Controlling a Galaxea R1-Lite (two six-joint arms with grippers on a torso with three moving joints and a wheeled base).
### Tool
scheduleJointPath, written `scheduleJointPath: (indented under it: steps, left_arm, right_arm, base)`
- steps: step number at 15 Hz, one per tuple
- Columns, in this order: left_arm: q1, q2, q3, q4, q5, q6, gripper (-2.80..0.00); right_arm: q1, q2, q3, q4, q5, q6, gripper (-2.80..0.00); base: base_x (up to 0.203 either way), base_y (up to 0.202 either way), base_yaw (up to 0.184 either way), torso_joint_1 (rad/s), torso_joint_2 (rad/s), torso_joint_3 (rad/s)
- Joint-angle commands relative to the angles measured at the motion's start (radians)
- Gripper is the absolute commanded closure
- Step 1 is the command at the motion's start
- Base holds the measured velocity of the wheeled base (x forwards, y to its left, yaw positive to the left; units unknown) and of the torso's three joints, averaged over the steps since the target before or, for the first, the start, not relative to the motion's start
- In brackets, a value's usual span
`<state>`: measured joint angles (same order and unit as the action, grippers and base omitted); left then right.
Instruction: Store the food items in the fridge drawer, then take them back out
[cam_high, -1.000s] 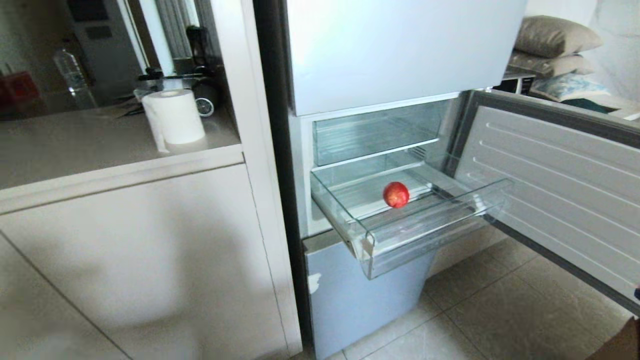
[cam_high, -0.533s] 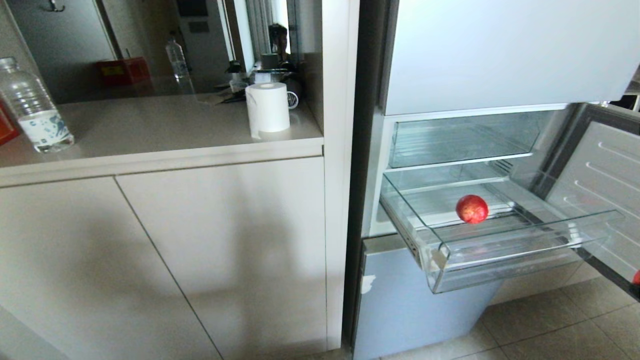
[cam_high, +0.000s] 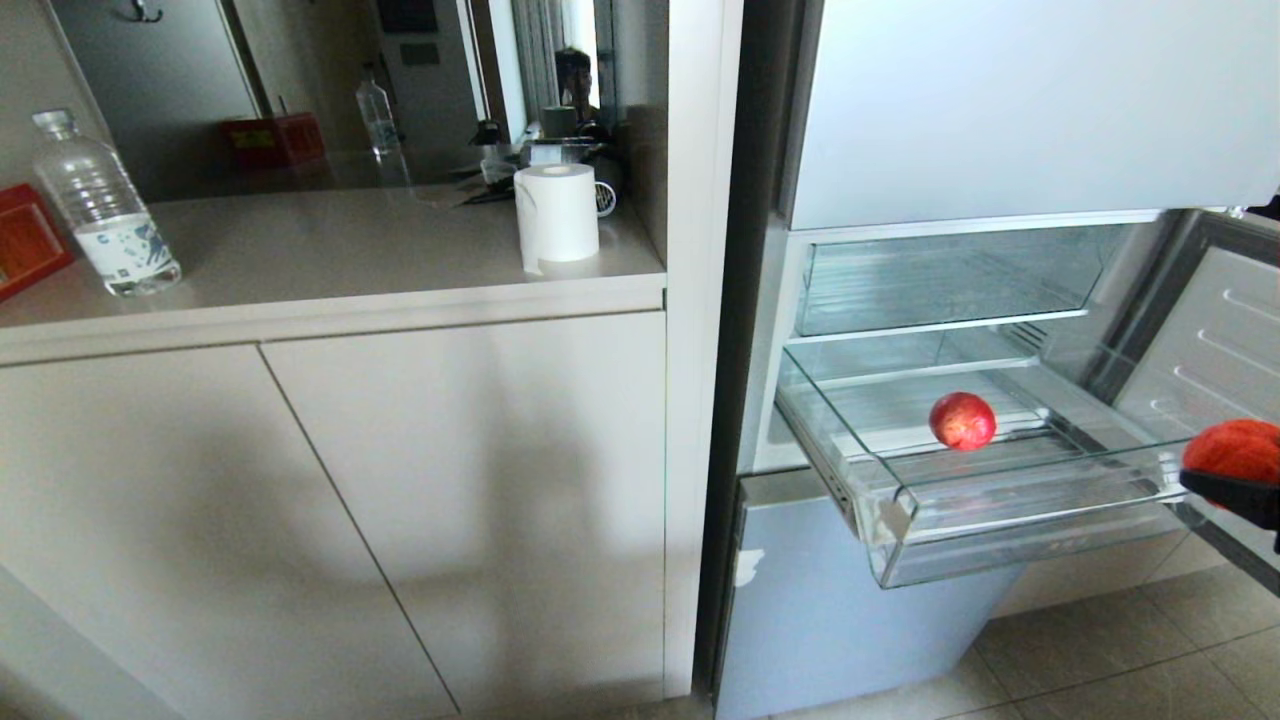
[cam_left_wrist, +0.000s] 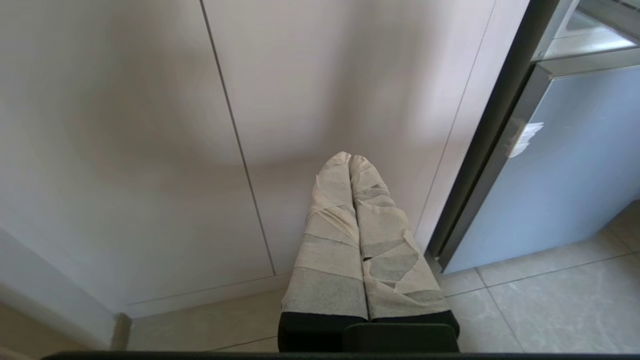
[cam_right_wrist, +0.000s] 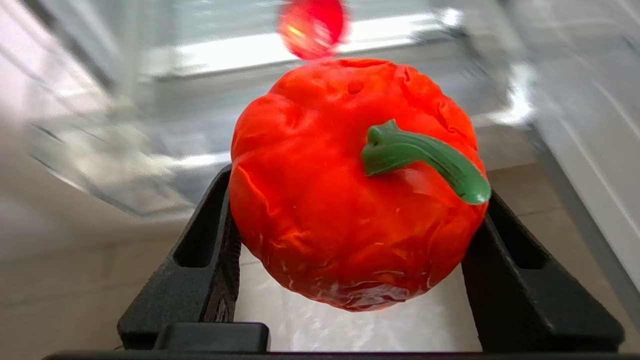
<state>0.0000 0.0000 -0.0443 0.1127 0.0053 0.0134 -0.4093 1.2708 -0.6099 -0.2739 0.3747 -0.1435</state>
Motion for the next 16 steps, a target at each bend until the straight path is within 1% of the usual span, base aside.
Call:
scheduleJointPath:
  steps: [1,3,6,9,12,16]
  left_arm:
    - [0.000,0.002,0.000,0.001,0.001,0.000,0.00]
    - [0.000,0.002,0.000,0.001,0.001,0.000,0.00]
    - [0.000,0.002,0.000,0.001,0.001,0.000,0.00]
    - [0.000,0.002,0.000,0.001,0.001,0.000,0.00]
    - [0.000,0.002,0.000,0.001,0.001,0.000,0.00]
    - [0.000,0.002,0.000,0.001,0.001,0.000,0.00]
  right_arm:
    - [0.152,0.168,-0.166,0.092,-0.084,0.049,0.00]
    - [0.249,0.303,-0.261,0.130,-0.168,0.087,0.00]
    - [0.357,0.493,-0.400,0.148,-0.253,0.134,0.00]
    - [0.407,0.626,-0.597,0.163,-0.280,0.154,0.00]
    - [0.441,0.728,-0.752,0.239,-0.287,0.158,0.00]
    - [0.465,0.826,-0.807,0.251,-0.292,0.155,0.00]
  base:
    - [0.000,0.000,0.000,0.000,0.00,0.000]
    - [0.000,0.000,0.000,0.000,0.00,0.000]
    - [0.000,0.000,0.000,0.000,0.00,0.000]
    - [0.000,0.000,0.000,0.000,0.00,0.000]
    - [0.000,0.000,0.000,0.000,0.00,0.000]
    - [0.000,0.000,0.000,0.000,0.00,0.000]
